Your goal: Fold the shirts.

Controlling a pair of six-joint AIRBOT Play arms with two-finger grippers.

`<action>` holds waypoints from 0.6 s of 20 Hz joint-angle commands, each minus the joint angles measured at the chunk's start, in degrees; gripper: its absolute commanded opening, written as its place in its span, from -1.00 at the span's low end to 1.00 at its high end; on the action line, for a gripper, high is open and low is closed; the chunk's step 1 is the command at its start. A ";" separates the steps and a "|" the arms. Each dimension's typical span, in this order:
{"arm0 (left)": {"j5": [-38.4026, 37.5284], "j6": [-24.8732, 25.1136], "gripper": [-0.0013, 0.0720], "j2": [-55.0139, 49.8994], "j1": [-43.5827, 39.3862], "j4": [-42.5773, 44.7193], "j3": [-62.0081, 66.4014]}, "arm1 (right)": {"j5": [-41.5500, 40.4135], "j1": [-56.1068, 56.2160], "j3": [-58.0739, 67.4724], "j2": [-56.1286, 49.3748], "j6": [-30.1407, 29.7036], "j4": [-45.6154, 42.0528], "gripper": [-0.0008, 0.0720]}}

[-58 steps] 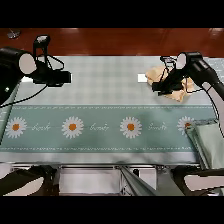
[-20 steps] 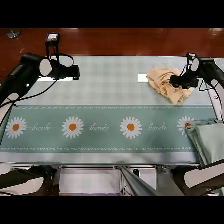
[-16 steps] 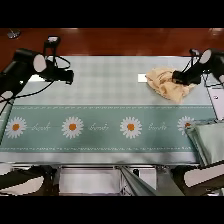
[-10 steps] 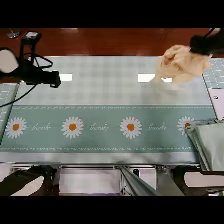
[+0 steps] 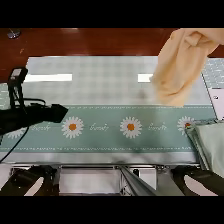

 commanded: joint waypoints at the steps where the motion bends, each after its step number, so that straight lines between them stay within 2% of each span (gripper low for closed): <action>1: 0.68 -2.64 0.95 4.59 -0.35 -0.90 -6.16 | 4.57 7.76 0.35 4.07 -1.09 -0.15 -0.92; 6: 3.89 -3.10 0.95 4.24 -0.35 -0.87 -7.56 | 3.91 19.71 -3.37 3.28 0.28 -0.07 -0.92; 8: 4.66 -3.10 0.95 4.24 -0.35 -0.90 -7.74 | 5.68 24.22 -8.46 2.56 1.14 0.13 -0.92; 12: 4.70 -3.08 0.95 4.02 -0.35 -0.90 -7.76 | 4.17 28.11 -33.90 2.62 4.63 -2.12 -0.92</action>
